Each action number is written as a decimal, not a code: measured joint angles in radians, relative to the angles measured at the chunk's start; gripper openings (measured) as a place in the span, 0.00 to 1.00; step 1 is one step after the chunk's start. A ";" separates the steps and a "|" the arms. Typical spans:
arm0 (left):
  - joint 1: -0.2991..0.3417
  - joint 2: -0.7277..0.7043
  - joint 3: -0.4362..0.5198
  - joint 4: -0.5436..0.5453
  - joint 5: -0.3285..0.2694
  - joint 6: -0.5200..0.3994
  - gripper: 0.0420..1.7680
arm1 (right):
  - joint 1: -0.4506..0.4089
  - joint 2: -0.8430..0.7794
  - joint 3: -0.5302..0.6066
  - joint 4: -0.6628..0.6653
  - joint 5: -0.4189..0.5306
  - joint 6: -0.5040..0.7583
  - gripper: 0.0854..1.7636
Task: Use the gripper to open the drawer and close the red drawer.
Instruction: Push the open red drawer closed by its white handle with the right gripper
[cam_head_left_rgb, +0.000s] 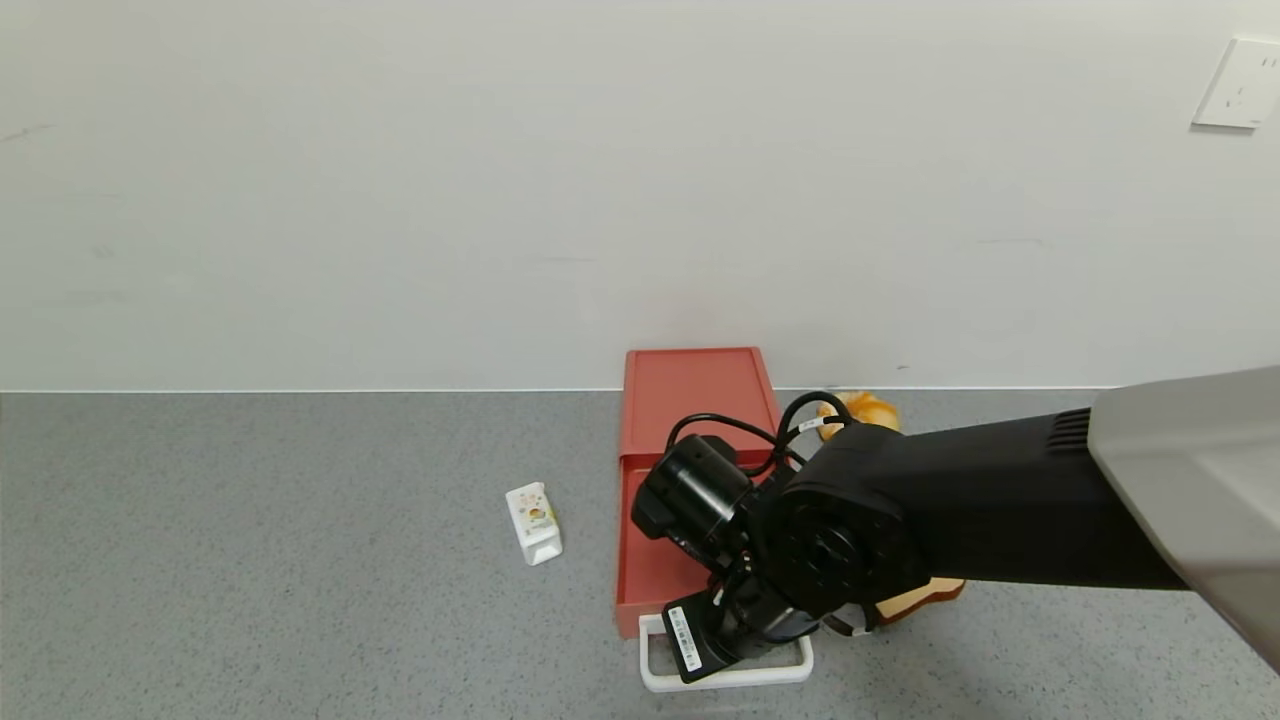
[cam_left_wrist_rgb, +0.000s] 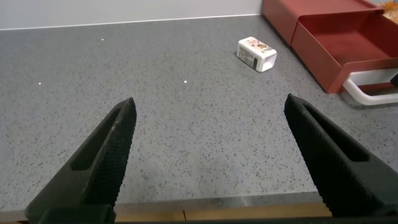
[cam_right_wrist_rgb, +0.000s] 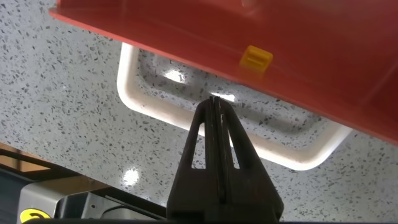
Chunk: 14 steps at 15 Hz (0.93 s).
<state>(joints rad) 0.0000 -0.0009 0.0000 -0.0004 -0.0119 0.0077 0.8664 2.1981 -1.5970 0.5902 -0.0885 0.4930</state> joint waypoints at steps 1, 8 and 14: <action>0.000 0.000 0.000 0.000 0.000 0.000 0.97 | 0.001 0.004 -0.006 0.000 0.000 0.000 0.02; 0.000 0.000 0.000 0.000 0.000 0.000 0.97 | 0.014 0.028 -0.045 -0.001 0.006 0.000 0.02; 0.000 0.000 0.000 0.000 0.000 0.000 0.97 | 0.003 0.022 -0.039 -0.018 0.082 0.007 0.02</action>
<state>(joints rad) 0.0000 -0.0009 0.0000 -0.0009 -0.0119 0.0077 0.8698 2.2202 -1.6355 0.5719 -0.0062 0.4998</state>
